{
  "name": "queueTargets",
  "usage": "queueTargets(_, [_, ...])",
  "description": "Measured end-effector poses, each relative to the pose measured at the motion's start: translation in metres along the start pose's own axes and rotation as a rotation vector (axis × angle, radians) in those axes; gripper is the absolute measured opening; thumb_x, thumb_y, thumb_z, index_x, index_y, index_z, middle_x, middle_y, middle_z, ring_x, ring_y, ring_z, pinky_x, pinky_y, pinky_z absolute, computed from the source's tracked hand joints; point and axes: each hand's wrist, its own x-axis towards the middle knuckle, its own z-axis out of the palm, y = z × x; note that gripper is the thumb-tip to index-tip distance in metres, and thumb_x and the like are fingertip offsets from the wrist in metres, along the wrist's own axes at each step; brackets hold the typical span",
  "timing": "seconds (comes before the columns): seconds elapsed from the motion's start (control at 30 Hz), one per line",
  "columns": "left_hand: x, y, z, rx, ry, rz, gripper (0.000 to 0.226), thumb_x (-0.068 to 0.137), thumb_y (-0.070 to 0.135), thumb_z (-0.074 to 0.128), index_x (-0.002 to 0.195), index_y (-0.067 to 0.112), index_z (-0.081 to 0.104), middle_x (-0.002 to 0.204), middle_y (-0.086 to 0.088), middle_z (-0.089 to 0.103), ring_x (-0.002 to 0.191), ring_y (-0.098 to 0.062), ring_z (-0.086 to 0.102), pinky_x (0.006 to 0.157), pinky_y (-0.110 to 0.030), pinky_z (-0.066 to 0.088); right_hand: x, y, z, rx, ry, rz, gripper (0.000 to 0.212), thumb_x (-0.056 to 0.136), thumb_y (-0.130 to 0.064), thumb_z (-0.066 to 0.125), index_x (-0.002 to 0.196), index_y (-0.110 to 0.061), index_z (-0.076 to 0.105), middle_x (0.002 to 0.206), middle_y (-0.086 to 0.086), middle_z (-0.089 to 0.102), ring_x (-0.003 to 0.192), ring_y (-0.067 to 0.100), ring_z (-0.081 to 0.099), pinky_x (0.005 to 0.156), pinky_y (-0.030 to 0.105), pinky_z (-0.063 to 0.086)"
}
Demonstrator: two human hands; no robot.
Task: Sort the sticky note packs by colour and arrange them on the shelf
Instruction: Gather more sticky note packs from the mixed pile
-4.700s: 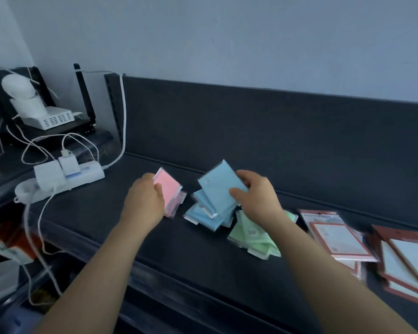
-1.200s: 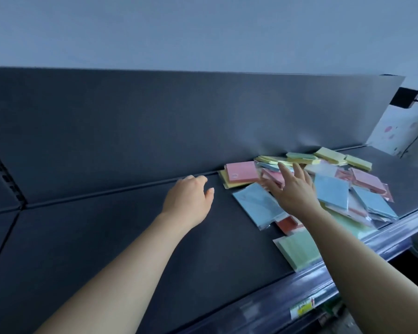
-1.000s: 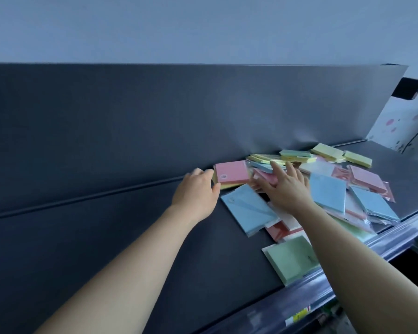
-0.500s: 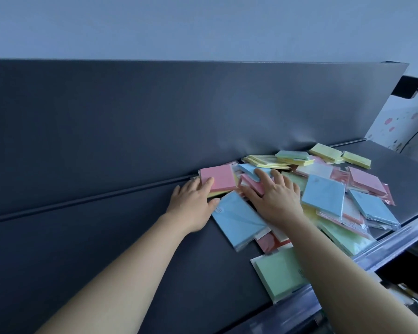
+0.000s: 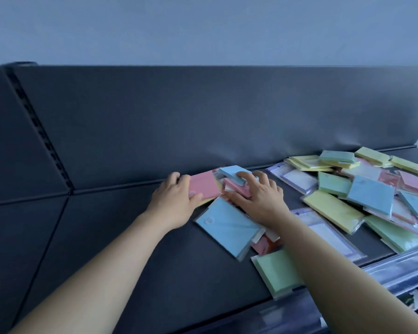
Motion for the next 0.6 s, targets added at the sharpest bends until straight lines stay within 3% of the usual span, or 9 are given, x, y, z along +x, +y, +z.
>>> queueTargets(0.1, [0.009, -0.011, -0.009, -0.052, -0.095, -0.034, 0.064, 0.1, 0.045, 0.039, 0.152, 0.016, 0.015, 0.157, -0.006, 0.02, 0.142, -0.027, 0.024, 0.11, -0.041, 0.033, -0.002, -0.018, 0.001, 0.074, -0.083, -0.053, 0.066, 0.078, -0.079, 0.043, 0.135, -0.048, 0.036, 0.148, -0.002, 0.029, 0.135, 0.026, 0.028, 0.112, 0.041, 0.016])
queueTargets(0.2, [0.012, -0.02, -0.015, -0.078, -0.092, -0.07, 0.065, 0.096, 0.048, 0.048, 0.147, 0.013, 0.027, 0.15, -0.01, 0.034, 0.136, -0.03, 0.034, 0.107, -0.042, 0.035, 0.004, -0.027, -0.007, 0.164, -0.113, -0.017, 0.066, 0.079, -0.076, 0.039, 0.137, -0.044, 0.041, 0.154, 0.0, 0.025, 0.142, 0.023, 0.019, 0.116, 0.04, 0.01])
queueTargets(0.27, [0.007, -0.03, -0.019, -0.142, -0.063, -0.098, 0.069, 0.091, 0.048, 0.058, 0.144, 0.012, 0.034, 0.144, -0.009, 0.043, 0.13, -0.027, 0.042, 0.103, -0.039, 0.039, 0.006, -0.031, -0.011, 0.157, -0.066, 0.001, 0.054, 0.091, -0.059, 0.044, 0.14, -0.036, 0.043, 0.157, 0.002, 0.023, 0.146, 0.022, 0.013, 0.118, 0.04, 0.009])
queueTargets(0.37, [-0.002, -0.05, -0.025, -0.255, 0.003, -0.132, 0.048, 0.082, 0.044, 0.071, 0.118, 0.015, 0.059, 0.121, -0.004, 0.062, 0.103, -0.02, 0.059, 0.078, -0.032, 0.046, 0.002, -0.042, -0.013, 0.106, -0.011, -0.037, 0.048, 0.095, -0.042, 0.05, 0.14, -0.024, 0.046, 0.156, 0.004, 0.026, 0.146, 0.021, 0.015, 0.118, 0.035, 0.012])
queueTargets(0.43, [-0.009, -0.062, -0.032, -0.355, 0.039, -0.154, 0.039, 0.079, 0.04, 0.076, 0.105, 0.015, 0.061, 0.104, 0.003, 0.066, 0.089, -0.017, 0.061, 0.066, -0.029, 0.043, -0.003, -0.054, -0.012, 0.114, 0.009, -0.062, 0.045, 0.095, -0.036, 0.053, 0.137, -0.02, 0.05, 0.154, 0.002, 0.03, 0.143, 0.02, 0.021, 0.113, 0.03, 0.016])
queueTargets(0.6, [-0.028, -0.086, -0.041, -0.493, 0.035, -0.164, 0.024, 0.084, 0.03, 0.073, 0.103, 0.018, 0.063, 0.097, 0.007, 0.068, 0.088, -0.014, 0.063, 0.068, -0.028, 0.046, -0.008, -0.086, -0.001, 0.123, 0.045, -0.188, 0.038, 0.091, -0.024, 0.059, 0.129, -0.017, 0.06, 0.145, 0.005, 0.044, 0.136, 0.023, 0.034, 0.109, 0.026, 0.024])
